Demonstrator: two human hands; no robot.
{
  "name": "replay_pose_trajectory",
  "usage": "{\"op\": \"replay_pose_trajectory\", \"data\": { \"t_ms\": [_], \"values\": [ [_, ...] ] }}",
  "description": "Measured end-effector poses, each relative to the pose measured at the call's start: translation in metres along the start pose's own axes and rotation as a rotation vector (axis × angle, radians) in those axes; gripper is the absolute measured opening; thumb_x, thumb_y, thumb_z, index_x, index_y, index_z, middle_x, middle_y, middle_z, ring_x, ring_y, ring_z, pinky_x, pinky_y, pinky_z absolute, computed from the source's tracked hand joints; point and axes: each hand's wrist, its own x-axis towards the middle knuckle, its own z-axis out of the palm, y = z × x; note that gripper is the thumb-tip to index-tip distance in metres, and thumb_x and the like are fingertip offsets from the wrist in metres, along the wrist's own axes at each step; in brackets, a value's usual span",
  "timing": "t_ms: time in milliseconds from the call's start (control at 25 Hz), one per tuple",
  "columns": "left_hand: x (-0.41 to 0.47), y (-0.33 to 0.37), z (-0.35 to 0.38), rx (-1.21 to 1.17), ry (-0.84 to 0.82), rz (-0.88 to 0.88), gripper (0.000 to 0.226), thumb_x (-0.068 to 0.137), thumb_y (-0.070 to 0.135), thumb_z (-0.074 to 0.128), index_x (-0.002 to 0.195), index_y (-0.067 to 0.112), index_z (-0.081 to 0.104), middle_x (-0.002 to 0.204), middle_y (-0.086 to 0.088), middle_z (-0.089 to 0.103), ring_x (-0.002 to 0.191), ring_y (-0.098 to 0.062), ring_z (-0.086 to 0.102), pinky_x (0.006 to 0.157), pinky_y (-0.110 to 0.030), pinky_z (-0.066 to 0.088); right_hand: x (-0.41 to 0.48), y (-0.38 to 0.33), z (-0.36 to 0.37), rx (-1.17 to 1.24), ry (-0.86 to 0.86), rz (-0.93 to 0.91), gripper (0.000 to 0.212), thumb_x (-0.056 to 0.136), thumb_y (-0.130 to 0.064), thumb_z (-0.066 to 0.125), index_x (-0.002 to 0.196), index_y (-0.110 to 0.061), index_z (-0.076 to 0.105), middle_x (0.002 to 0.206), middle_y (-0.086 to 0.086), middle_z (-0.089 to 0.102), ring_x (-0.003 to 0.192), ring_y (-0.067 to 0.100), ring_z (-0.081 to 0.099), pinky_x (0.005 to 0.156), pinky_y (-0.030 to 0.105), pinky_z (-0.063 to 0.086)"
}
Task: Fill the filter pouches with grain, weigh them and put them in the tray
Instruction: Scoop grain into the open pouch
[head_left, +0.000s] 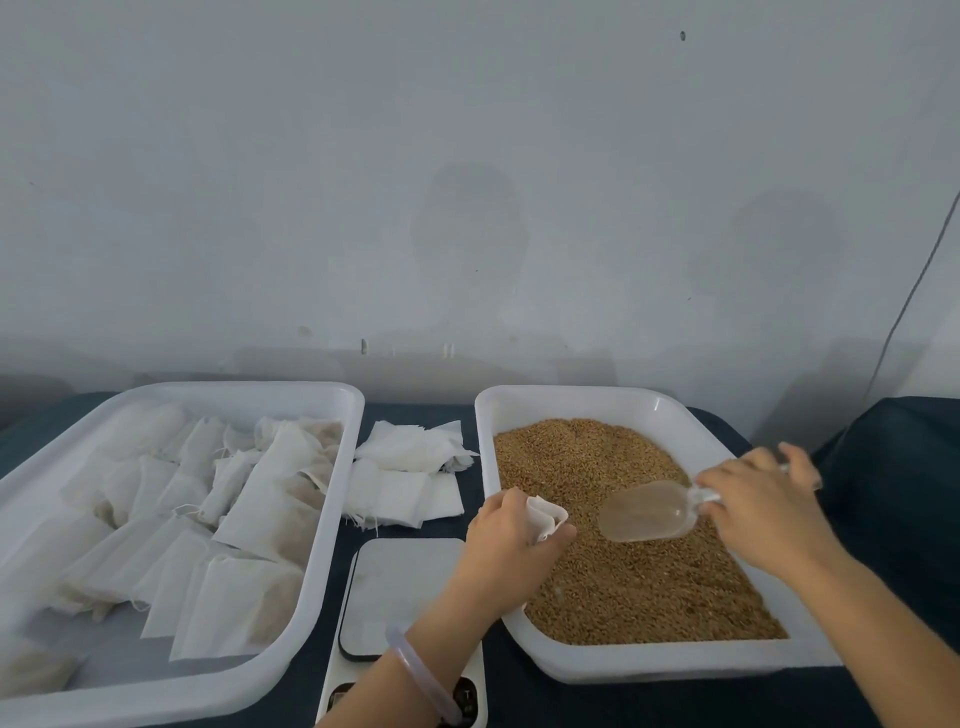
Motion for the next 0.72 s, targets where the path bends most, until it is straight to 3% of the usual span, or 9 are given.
{"op": "replay_pose_trajectory", "data": {
  "t_ms": [160, 280, 400, 520, 600, 720],
  "values": [
    [0.0, 0.002, 0.0, 0.114, -0.014, 0.01, 0.048, 0.085, 0.053, 0.057, 0.111, 0.014, 0.048, 0.11, 0.005, 0.043, 0.111, -0.019, 0.046, 0.101, -0.035, 0.037, -0.002, -0.026, 0.03, 0.199, -0.076, -0.039, 0.021, 0.091, -0.045, 0.05, 0.111, -0.045, 0.056, 0.116, -0.025, 0.057, 0.117, 0.004, 0.044, 0.112, 0.043, 0.008],
    [0.001, 0.004, -0.002, 0.123, -0.037, -0.012, 0.043, 0.087, 0.051, 0.056, 0.105, 0.013, 0.048, 0.115, 0.0, 0.048, 0.114, -0.021, 0.045, 0.105, -0.04, 0.034, 0.0, -0.019, 0.037, 0.46, -0.061, 0.059, 0.021, 0.089, -0.044, 0.054, 0.11, -0.043, 0.059, 0.111, -0.022, 0.062, 0.113, 0.01, 0.05, 0.111, 0.045, 0.016],
    [0.003, 0.005, -0.005, 0.078, -0.067, -0.015, 0.028, 0.093, 0.046, 0.05, 0.092, 0.019, 0.043, 0.098, 0.005, 0.046, 0.108, -0.022, 0.047, 0.107, -0.044, 0.032, 0.001, -0.007, 0.04, 0.62, -0.046, 0.132, 0.026, 0.088, -0.043, 0.059, 0.113, -0.038, 0.06, 0.108, -0.02, 0.064, 0.107, 0.009, 0.055, 0.109, 0.045, 0.026],
    [0.009, 0.013, -0.004, 0.097, -0.049, 0.049, 0.029, 0.092, 0.045, 0.052, 0.075, 0.026, 0.04, 0.078, 0.015, 0.043, 0.091, -0.014, 0.044, 0.116, -0.048, 0.011, -0.002, -0.002, 0.04, 0.764, -0.109, 0.155, 0.029, 0.087, -0.041, 0.061, 0.114, -0.034, 0.06, 0.106, -0.018, 0.062, 0.097, 0.006, 0.056, 0.101, 0.047, 0.04],
    [0.014, 0.017, -0.002, 0.167, -0.04, 0.105, 0.026, 0.087, 0.047, 0.06, 0.073, 0.027, 0.049, 0.082, 0.015, 0.05, 0.102, -0.014, 0.045, 0.117, -0.048, 0.002, -0.004, 0.0, 0.039, 0.783, -0.114, 0.166, 0.028, 0.086, -0.04, 0.062, 0.113, -0.034, 0.06, 0.102, -0.02, 0.06, 0.094, 0.005, 0.055, 0.099, 0.046, 0.043],
    [0.019, 0.018, 0.004, 0.478, -0.087, 0.096, 0.025, 0.084, 0.049, 0.062, 0.092, 0.026, 0.066, 0.104, 0.004, 0.058, 0.116, -0.021, 0.042, 0.117, -0.047, 0.005, -0.006, 0.001, 0.036, 0.771, -0.102, 0.171, 0.025, 0.086, -0.038, 0.063, 0.111, -0.034, 0.061, 0.105, -0.017, 0.063, 0.094, 0.004, 0.054, 0.1, 0.046, 0.042]
  ]
}}
